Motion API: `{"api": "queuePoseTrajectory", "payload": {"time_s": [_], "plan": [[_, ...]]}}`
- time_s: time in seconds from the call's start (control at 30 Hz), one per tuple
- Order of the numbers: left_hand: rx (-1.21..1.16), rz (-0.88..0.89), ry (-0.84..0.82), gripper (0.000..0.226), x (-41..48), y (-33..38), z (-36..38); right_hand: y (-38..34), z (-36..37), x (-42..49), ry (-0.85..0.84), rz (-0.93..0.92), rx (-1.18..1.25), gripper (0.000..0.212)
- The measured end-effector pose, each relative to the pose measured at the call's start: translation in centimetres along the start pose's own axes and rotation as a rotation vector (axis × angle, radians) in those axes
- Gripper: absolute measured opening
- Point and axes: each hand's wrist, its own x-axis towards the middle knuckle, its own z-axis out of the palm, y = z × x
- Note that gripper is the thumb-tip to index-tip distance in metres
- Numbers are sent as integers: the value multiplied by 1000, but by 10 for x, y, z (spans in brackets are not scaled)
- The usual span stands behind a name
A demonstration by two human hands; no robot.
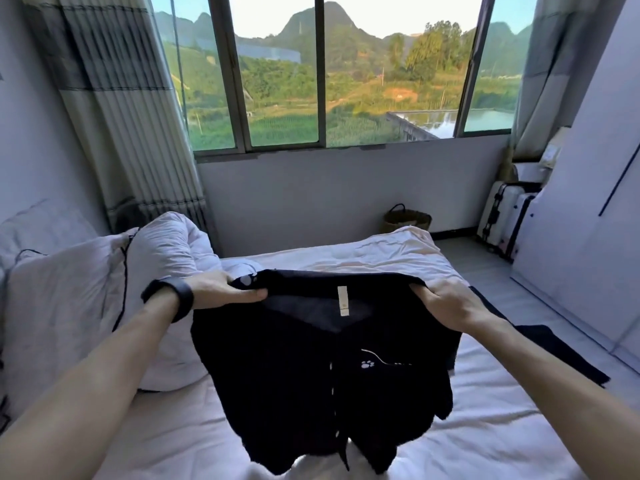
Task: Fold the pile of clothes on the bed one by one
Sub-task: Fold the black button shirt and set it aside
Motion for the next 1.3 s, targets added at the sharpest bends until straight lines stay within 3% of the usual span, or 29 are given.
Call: {"api": "queuePoseTrajectory", "payload": {"time_s": [0.1,0.2,0.27,0.33,0.4,0.47,0.53,0.63,0.83,1.0,1.1,1.23,1.3], "plan": [[-236,8,-142,56,-10,-16,0,-5,5,-7,-45,34,101,72],[-666,32,-328,80,-26,-41,7,-1,12,-13,-198,102,306,76],[-741,39,-317,85,-30,-61,13,4,20,-22,-278,120,411,74],[-624,44,-127,80,-28,-77,22,5,27,-32,-331,141,525,52],[-359,76,23,64,-29,-92,34,-5,34,-45,-349,139,573,33],[-69,78,90,35,-30,-103,49,-12,42,-52,-300,89,344,36],[76,72,109,22,-34,-111,61,-17,49,-59,-292,9,70,44],[94,76,154,22,-45,-122,71,-28,51,-76,-188,-48,-32,38],[-234,46,711,41,-76,-98,69,-44,28,-80,72,-114,57,20],[-434,-47,599,35,-93,-76,84,-48,20,-83,145,50,435,17],[-159,45,798,27,-119,-59,95,-37,19,-101,150,57,500,23],[206,97,1003,53,-170,-50,103,-9,9,-128,197,-101,372,25],[287,80,1074,52,-192,-42,113,6,5,-138,194,-129,332,23]]}}
